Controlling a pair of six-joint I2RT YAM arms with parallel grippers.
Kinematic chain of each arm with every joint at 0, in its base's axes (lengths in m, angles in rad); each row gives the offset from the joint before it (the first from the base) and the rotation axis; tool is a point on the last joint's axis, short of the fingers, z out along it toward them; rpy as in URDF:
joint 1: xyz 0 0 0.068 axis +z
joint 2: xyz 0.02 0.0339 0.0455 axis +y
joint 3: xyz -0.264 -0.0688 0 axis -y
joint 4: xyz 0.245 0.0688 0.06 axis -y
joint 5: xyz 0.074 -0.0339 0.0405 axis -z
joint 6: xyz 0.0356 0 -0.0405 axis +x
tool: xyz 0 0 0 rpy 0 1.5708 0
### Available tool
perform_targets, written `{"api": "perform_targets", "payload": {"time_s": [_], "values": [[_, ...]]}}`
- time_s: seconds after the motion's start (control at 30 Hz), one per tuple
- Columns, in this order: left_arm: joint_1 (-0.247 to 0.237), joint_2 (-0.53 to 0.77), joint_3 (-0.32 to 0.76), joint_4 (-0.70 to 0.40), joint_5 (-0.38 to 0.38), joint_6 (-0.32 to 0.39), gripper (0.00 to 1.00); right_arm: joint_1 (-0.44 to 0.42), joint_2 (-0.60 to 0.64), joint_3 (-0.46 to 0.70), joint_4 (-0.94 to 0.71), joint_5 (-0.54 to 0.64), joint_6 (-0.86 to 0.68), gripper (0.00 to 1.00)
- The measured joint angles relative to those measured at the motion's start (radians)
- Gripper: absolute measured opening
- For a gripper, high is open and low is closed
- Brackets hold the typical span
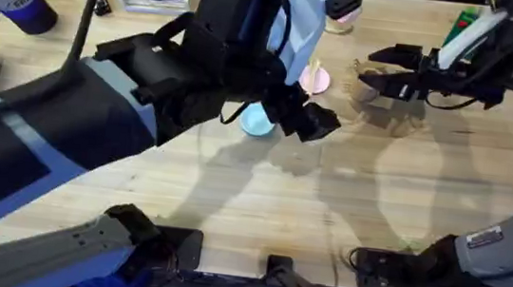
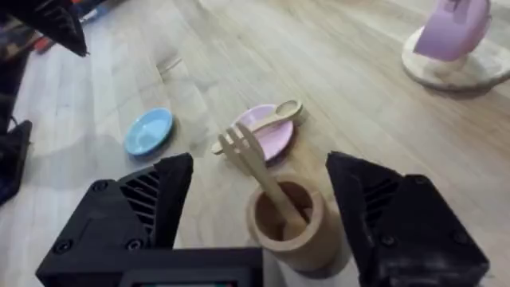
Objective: Pick up a utensil and set it on the pink plate, then put the other utensil in the container.
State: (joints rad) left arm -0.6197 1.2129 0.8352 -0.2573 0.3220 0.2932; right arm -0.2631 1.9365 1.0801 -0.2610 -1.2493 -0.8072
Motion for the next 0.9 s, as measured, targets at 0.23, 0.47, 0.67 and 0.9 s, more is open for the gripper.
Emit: {"api": "perform_targets", "payload": {"time_s": [0.23, 0.47, 0.67, 0.9], "values": [[0.0, 0.0, 0.0, 0.0, 0.0, 0.0, 0.994, 0.051, -0.205, 0.0, -0.177, 0.215, 0.026, 0.995], [0.0, 0.0, 0.0, 0.0, 0.0, 0.0, 0.995, 0.119, -0.442, 0.001, -0.355, 0.484, 0.031, 0.995], [0.0, 0.0, 0.0, 0.0, 0.0, 0.0, 0.995, 0.192, -0.64, 0.002, -0.547, 0.668, 0.03, 0.995], [0.0, 0.0, 0.0, 0.0, 0.0, 0.0, 0.995, 0.234, -0.813, 0.002, -0.8, 0.764, 0.038, 0.996]]}}
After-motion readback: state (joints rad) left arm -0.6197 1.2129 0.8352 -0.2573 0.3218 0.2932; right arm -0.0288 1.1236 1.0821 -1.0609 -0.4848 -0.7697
